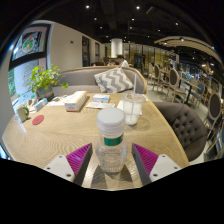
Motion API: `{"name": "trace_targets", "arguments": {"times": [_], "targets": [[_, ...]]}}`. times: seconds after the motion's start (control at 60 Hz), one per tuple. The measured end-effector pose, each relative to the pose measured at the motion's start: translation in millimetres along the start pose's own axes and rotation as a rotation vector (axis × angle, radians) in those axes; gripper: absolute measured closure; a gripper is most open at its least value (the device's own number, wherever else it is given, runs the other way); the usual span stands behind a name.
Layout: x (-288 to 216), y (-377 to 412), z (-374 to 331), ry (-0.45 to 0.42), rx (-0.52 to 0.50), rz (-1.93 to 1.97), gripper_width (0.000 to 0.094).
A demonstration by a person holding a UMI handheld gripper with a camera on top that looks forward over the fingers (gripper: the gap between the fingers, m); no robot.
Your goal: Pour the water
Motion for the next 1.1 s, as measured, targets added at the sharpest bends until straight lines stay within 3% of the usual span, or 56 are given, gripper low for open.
{"name": "trace_targets", "arguments": {"times": [0.067, 0.133, 0.467, 0.733, 0.883, 1.1], "targets": [[-3, 2, 8, -0.018, -0.011, -0.004, 0.0258], [-4, 1, 13, -0.028, -0.002, -0.005, 0.0446], [-8, 2, 14, -0.038, 0.024, -0.023, 0.0536], [-21, -1, 10, -0.001, 0.118, -0.051, 0.0536], [-73, 2, 1, -0.021, 0.196, -0.145, 0.0535], [-207, 36, -24, -0.048, 0.421, -0.445, 0.0535]]}}
Point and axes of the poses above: the point between the fingertips, and its own axes, seen from behind it with the camera up: y to the left, x down, z forward, the way the camera looks, the point moved 1 cm from there along -z, backward, against the way the camera looks, and after that the axes turned 15 degrees about -z, right-handed, at the moved point
